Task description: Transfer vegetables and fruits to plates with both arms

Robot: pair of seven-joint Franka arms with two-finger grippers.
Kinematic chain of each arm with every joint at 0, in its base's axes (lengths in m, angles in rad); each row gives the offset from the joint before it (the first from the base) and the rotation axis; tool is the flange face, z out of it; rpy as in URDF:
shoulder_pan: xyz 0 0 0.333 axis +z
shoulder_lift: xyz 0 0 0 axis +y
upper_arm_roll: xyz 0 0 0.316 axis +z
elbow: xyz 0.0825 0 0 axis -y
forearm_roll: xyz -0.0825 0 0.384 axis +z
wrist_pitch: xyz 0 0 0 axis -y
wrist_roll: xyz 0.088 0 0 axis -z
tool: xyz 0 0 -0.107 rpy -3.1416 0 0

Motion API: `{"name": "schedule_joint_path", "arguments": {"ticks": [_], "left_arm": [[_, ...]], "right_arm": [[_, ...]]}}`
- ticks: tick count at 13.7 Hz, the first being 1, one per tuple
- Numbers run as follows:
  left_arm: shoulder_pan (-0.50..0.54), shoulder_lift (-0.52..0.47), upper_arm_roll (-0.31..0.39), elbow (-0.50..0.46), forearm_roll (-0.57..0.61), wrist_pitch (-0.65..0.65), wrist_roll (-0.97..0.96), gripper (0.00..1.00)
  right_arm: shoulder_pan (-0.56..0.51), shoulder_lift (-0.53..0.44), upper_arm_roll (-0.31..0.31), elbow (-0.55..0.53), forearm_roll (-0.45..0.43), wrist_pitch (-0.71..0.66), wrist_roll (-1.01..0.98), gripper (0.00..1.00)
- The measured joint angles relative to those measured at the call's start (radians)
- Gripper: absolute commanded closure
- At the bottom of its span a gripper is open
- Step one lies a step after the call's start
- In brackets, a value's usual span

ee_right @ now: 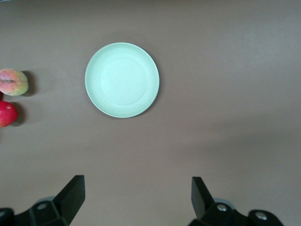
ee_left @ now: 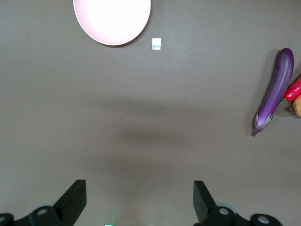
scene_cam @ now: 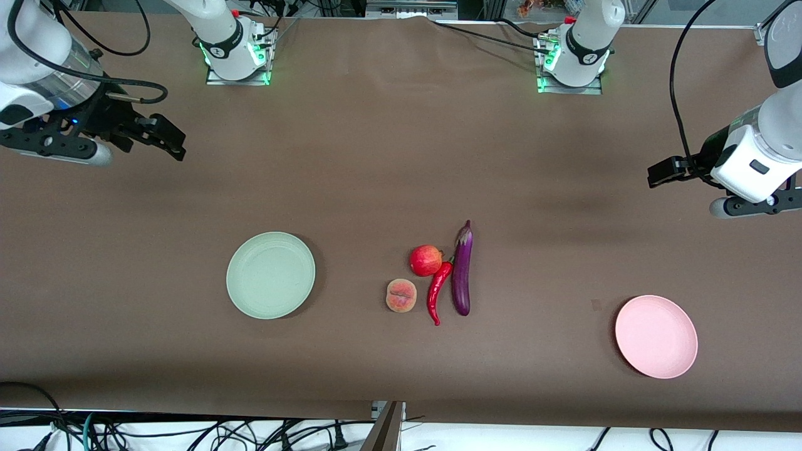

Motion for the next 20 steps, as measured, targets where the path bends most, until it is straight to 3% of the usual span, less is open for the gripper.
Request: {"name": "schedule_joint_path", "arguments": {"ticks": [5,11,20], "left_arm": [[-0.002,0.0,-0.001,0.002,0.0,-0.001,0.0,0.0],[-0.003,0.004,-0.001,0.002,0.0,-0.001,0.0,0.0],[0.002,0.016,0.006,0.003,0.0,-0.001,0.0,0.0]], "right_arm": [[-0.005,-0.002,-0.003,-0.006,0.0,0.02,0.009,0.0],[-0.027,0.003,-0.05,-0.011,0.0,0.021,0.011,0.0],[-0.009,0.011,-0.032,-0.011,0.0,0.039,-0.062,0.0]]}}
